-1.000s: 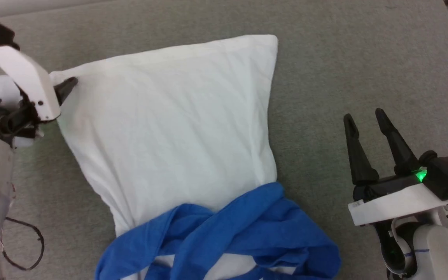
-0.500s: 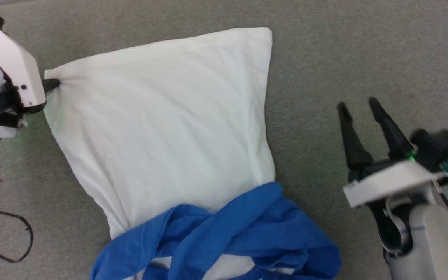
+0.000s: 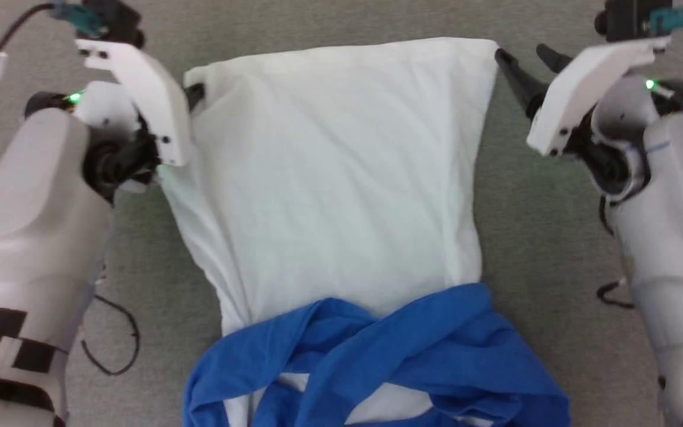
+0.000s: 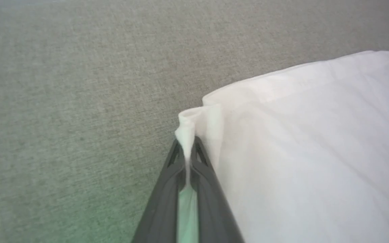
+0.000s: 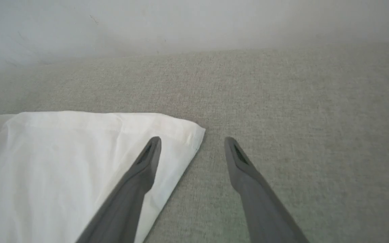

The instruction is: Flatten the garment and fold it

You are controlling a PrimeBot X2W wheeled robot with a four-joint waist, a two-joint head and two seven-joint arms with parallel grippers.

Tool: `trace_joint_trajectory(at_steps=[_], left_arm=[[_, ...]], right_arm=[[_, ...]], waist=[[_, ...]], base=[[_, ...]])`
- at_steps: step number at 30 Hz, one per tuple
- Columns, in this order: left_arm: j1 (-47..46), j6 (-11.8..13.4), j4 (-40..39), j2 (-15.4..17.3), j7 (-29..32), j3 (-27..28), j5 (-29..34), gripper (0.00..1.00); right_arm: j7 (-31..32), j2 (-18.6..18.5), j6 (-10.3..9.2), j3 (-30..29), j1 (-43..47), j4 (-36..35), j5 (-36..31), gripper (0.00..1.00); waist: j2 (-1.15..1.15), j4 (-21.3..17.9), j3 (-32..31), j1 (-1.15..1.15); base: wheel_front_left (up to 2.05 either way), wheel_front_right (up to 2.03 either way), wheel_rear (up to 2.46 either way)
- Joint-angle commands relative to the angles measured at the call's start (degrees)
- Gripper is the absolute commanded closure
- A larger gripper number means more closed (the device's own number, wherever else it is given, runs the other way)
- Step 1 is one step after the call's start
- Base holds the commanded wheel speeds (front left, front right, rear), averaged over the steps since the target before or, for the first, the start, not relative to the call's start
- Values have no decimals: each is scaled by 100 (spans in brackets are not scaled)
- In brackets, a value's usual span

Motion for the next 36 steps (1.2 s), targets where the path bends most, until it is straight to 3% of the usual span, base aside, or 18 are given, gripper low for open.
trace_joint_trajectory(at_steps=[1,10,11,12,13,16,19,29,32,36], left_arm=[[8,1,-49,-29,-83,-59,-17,100],[-294,0,-406,-37,-798,-461,-113,100],[-310,0,-426,-23,-858,-497,-130,100],[-322,0,-433,-15,-901,-527,-162,100],[-334,0,-431,-3,-918,-562,-193,100],[-354,0,-432,52,-964,-681,-275,100],[-381,0,-412,158,-1152,-755,-309,100],[-756,1,203,282,-2784,-590,54,100],[-823,1,381,289,-3234,-569,148,100],[-554,1,389,290,-3555,-625,67,100]], right_arm=[[132,-16,-4,39,-155,181,28,0],[1748,-84,-4,570,-1023,1939,52,0],[2009,-77,-4,624,-1036,2113,51,52],[2255,-78,-4,655,-1045,2278,51,70],[2470,-74,-4,672,-1053,2418,62,100],[2843,-110,-4,792,-1081,2646,0,100],[2600,-186,-4,819,-1184,2511,-9,100],[-378,-656,-4,671,-1576,1713,-228,100],[-1023,-630,-4,575,-1624,1726,-274,100],[-1435,-551,-4,792,-1346,1657,-206,100]], waist=[[1,319,123,-2],[1,596,241,-2],[1,604,240,-2],[1,612,237,-2],[1,619,234,-2],[1,640,208,-2],[1,648,150,-2],[1,654,-504,-2],[1,634,-745,-2],[1,621,-1091,-2]], base=[[0,0,0],[0,0,0],[0,0,0],[0,0,0],[0,0,0],[0,0,0],[0,0,0],[0,0,0],[0,0,0],[0,0,0]])
